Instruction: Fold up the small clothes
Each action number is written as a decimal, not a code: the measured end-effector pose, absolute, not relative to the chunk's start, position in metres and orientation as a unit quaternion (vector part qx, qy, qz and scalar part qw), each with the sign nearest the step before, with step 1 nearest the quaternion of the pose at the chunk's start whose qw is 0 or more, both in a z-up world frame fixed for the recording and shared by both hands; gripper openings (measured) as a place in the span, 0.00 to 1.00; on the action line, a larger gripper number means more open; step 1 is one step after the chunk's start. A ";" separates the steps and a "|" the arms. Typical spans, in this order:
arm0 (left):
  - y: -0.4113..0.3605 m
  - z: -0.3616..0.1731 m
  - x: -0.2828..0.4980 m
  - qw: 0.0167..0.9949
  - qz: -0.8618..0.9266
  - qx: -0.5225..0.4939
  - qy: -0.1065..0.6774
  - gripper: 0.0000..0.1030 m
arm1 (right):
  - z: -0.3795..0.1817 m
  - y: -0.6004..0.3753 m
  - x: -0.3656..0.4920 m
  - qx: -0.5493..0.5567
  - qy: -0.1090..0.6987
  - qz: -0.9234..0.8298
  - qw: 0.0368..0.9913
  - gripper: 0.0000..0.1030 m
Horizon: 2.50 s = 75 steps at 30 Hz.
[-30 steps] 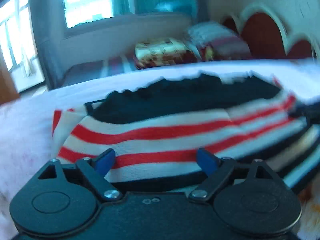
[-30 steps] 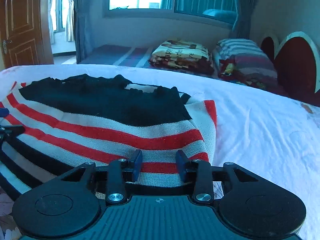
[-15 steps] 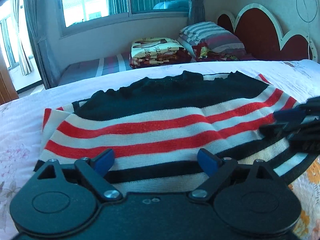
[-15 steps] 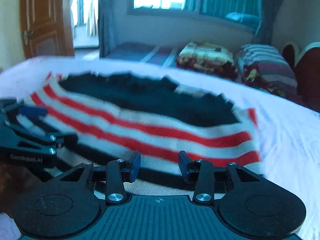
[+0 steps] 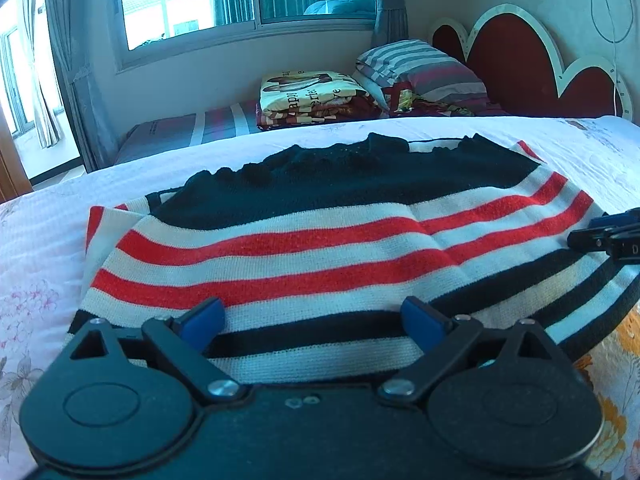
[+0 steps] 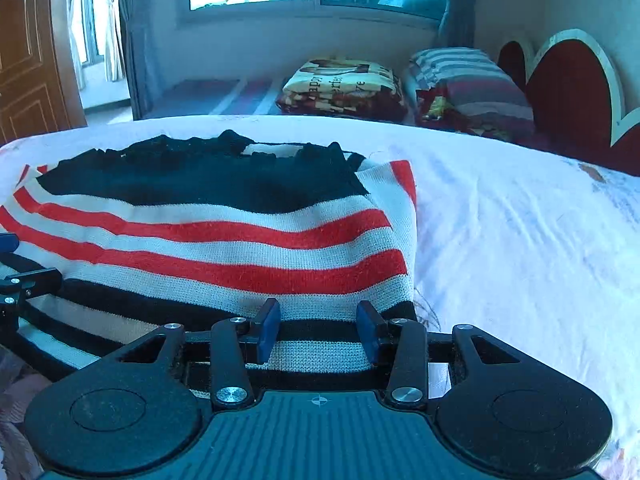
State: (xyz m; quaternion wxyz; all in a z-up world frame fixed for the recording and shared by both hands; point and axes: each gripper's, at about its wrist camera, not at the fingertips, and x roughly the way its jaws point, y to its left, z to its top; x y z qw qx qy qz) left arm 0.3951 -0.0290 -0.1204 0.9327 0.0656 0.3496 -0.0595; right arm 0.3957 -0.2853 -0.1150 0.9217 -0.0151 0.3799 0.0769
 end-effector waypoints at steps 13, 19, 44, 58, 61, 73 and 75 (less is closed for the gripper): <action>-0.010 -0.112 0.395 0.933 -0.042 0.052 0.354 0.96 | -0.097 -0.283 0.377 -0.021 0.339 0.072 0.938 0.40; 0.010 -0.117 0.398 0.925 -0.055 0.022 0.375 0.97 | -0.109 -0.283 0.387 -0.035 0.380 0.053 0.923 0.40; 0.072 -0.112 0.302 0.908 0.004 -0.176 0.380 0.74 | -0.052 -0.274 0.313 0.027 0.343 0.120 0.931 0.06; 0.116 -0.140 0.342 0.875 0.083 -0.398 0.264 0.54 | -0.086 -0.217 0.391 0.057 0.372 0.229 0.898 0.06; 0.120 -0.142 0.350 0.866 0.090 -0.417 0.259 0.40 | -0.096 -0.206 0.404 0.064 0.376 0.249 0.890 0.06; 0.132 -0.154 0.342 0.865 0.049 -0.424 0.265 0.18 | -0.104 -0.200 0.418 0.081 0.393 0.211 0.891 0.06; 0.131 -0.152 0.344 0.867 0.045 -0.416 0.269 0.18 | -0.100 -0.198 0.418 0.076 0.393 0.201 0.894 0.06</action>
